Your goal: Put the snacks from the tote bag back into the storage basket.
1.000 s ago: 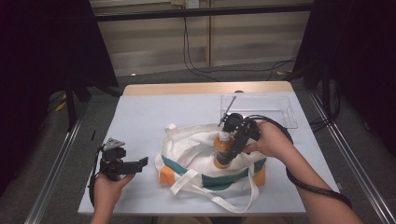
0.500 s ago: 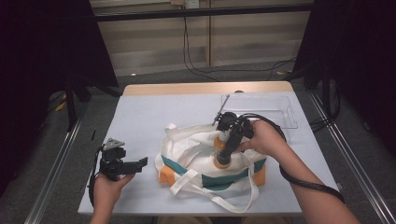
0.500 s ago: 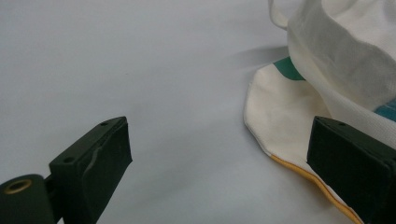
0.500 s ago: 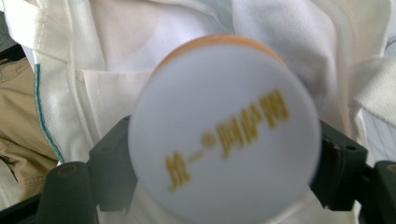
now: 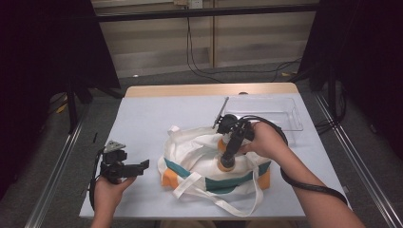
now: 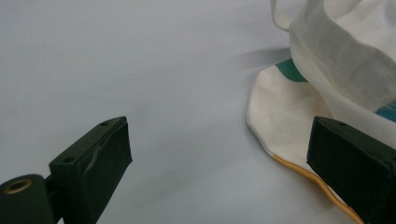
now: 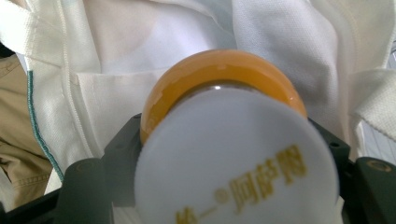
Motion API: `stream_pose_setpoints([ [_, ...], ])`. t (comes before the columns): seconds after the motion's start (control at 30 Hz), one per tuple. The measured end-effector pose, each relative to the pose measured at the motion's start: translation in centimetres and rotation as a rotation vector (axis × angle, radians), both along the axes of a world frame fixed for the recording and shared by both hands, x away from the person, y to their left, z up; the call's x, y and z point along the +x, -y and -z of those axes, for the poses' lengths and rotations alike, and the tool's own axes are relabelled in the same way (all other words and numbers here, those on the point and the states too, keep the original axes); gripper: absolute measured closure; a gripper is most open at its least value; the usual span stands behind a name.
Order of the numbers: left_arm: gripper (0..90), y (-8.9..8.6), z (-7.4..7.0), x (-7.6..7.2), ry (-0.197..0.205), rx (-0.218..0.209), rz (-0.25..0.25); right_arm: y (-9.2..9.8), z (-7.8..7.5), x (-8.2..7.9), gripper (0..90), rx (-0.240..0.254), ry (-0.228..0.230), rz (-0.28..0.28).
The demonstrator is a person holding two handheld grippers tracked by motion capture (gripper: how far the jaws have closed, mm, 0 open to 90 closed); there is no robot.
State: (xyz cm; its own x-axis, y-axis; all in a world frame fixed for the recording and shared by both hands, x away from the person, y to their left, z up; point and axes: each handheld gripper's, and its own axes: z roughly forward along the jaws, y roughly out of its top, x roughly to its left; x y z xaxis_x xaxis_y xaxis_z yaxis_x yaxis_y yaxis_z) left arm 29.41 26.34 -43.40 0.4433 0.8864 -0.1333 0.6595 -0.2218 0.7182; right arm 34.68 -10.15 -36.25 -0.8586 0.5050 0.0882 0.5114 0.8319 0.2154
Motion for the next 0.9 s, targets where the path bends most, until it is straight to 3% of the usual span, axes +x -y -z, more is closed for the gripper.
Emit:
stream_pose_setpoints([
  [0.5, 6.3, -0.2, 0.0, 0.1, -0.001, 0.000, -0.001, -0.3, -0.5, 0.0, 30.0, -0.073, -0.036, -0.023],
  [0.9, 6.3, 0.0, 0.1, 0.0, -0.003, -0.003, -0.002, 0.1, -2.2, 0.4, 29.9, -0.077, -0.056, -0.021],
])
